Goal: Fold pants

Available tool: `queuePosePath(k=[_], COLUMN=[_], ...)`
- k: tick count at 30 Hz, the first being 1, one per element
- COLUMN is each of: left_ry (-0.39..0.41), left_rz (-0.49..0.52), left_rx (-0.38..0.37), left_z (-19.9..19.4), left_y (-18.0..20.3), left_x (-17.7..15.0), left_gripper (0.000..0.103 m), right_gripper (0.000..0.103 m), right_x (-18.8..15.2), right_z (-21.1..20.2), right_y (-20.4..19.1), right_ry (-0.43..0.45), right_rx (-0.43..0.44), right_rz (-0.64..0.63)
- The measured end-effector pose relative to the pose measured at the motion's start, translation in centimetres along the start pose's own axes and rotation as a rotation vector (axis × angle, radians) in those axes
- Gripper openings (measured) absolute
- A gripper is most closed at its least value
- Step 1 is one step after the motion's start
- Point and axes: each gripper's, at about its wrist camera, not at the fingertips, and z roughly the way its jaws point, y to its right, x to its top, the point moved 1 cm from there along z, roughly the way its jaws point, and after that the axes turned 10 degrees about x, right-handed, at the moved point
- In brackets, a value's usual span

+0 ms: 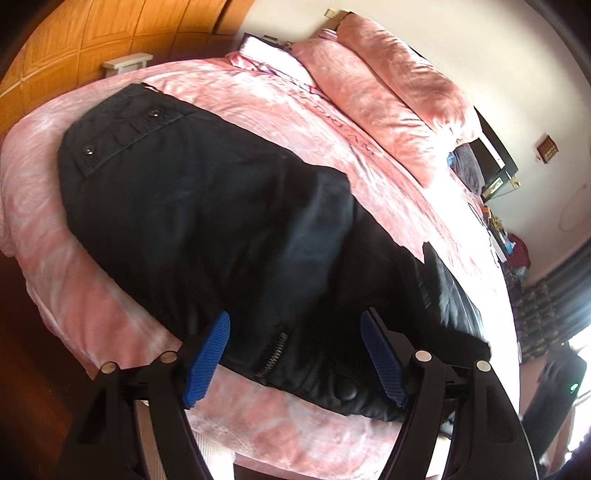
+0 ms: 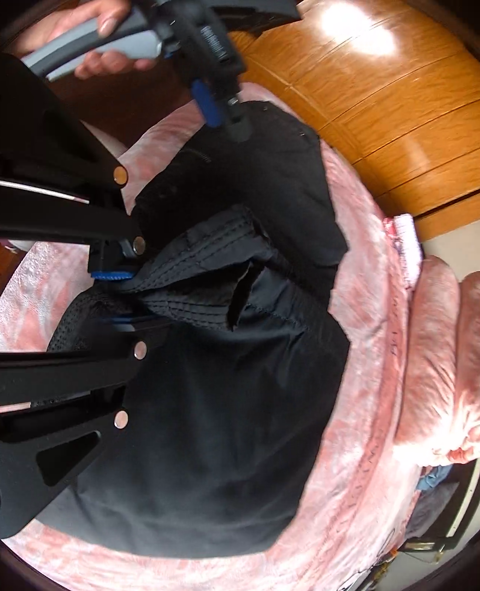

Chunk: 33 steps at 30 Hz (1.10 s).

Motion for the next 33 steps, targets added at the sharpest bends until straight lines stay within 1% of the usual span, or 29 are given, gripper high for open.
queuePosePath(k=[1, 2, 3, 4, 6, 7, 9, 11, 15, 17, 18, 19, 20, 21, 22, 23, 25, 28, 30, 33], left_ry=[-0.007, -0.014, -0.023, -0.035, -0.046, -0.042, -0.034, -0.024, -0.013, -0.016, -0.018, -0.02, -0.022, -0.023, -0.026, -0.027, -0.031, -0.034, -0.035, -0.036], left_rz=[-0.003, -0.004, -0.006, -0.007, -0.008, -0.001, 0.016, 0.029, 0.028, 0.024, 0.022, 0.022, 0.024, 0.026, 0.028, 0.029, 0.025, 0.01, 0.0, -0.013], left_rx=[0.0, -0.001, -0.002, -0.006, -0.017, -0.017, -0.015, -0.013, -0.013, -0.013, -0.012, -0.011, -0.007, -0.005, -0.002, 0.0, 0.0, 0.0, 0.001, 0.0], left_z=[0.3, 0.3, 0.6, 0.8, 1.1, 1.0, 0.8, 0.6, 0.2, 0.2, 0.2, 0.2, 0.3, 0.3, 0.4, 0.5, 0.7, 0.9, 1.1, 1.2], left_y=[-0.1, 0.1, 0.1, 0.2, 0.6, 0.6, 0.9, 1.1, 0.9, 0.6, 0.5, 0.5, 0.4, 0.3, 0.2, 0.1, -0.2, -0.6, -1.0, -1.4], left_x=[0.1, 0.0, 0.0, 0.0, 0.3, 0.4, 0.5, 0.7, 0.8, 0.7, 0.7, 0.8, 0.8, 0.8, 0.8, 0.9, 1.0, 1.1, 1.2, 1.4], left_gripper=[0.074, 0.074, 0.074, 0.074, 0.074, 0.074, 0.074, 0.077, 0.078, 0.078, 0.078, 0.078, 0.078, 0.078, 0.079, 0.079, 0.079, 0.079, 0.079, 0.079], right_gripper=[0.02, 0.024, 0.035, 0.052, 0.068, 0.07, 0.069, 0.069, 0.066, 0.06, 0.052, 0.047, 0.045, 0.036, 0.013, 0.012, 0.007, 0.007, 0.007, 0.007], right_x=[-0.3, -0.7, -1.0, -1.2, -1.6, -1.6, -1.7, -1.7, -2.0, -2.0, -2.1, -1.9, -1.9, -1.8, -1.7, -1.6, -1.4, -0.7, 0.0, 0.4], right_z=[0.5, 0.9, 1.0, 0.9, 0.0, -0.8, -2.1, -3.1, -2.6, -1.4, -0.8, -0.4, 0.1, 0.6, 0.8, 1.0, 0.4, -1.4, -2.5, -2.6], right_y=[0.0, 0.0, -0.1, -0.2, -0.8, -1.2, -1.7, -2.0, -2.8, -3.0, -2.8, -2.4, -2.0, -1.6, -1.3, -0.9, -0.4, -0.7, -1.5, -2.9], right_ry=[-0.016, -0.032, -0.041, -0.053, -0.045, -0.03, -0.003, 0.018, 0.007, -0.013, -0.016, -0.018, -0.021, -0.029, -0.036, -0.043, -0.035, 0.016, 0.043, 0.037], right_rx=[0.003, 0.007, 0.019, 0.045, 0.102, 0.134, 0.165, 0.133, 0.083, 0.046, 0.028, 0.015, 0.014, 0.016, 0.021, 0.036, 0.073, 0.141, 0.157, 0.165], right_rz=[-0.004, -0.003, -0.001, -0.002, 0.002, 0.001, 0.005, 0.012, 0.0, -0.001, 0.008, 0.02, 0.033, 0.05, 0.061, 0.076, 0.113, 0.124, 0.1, 0.052])
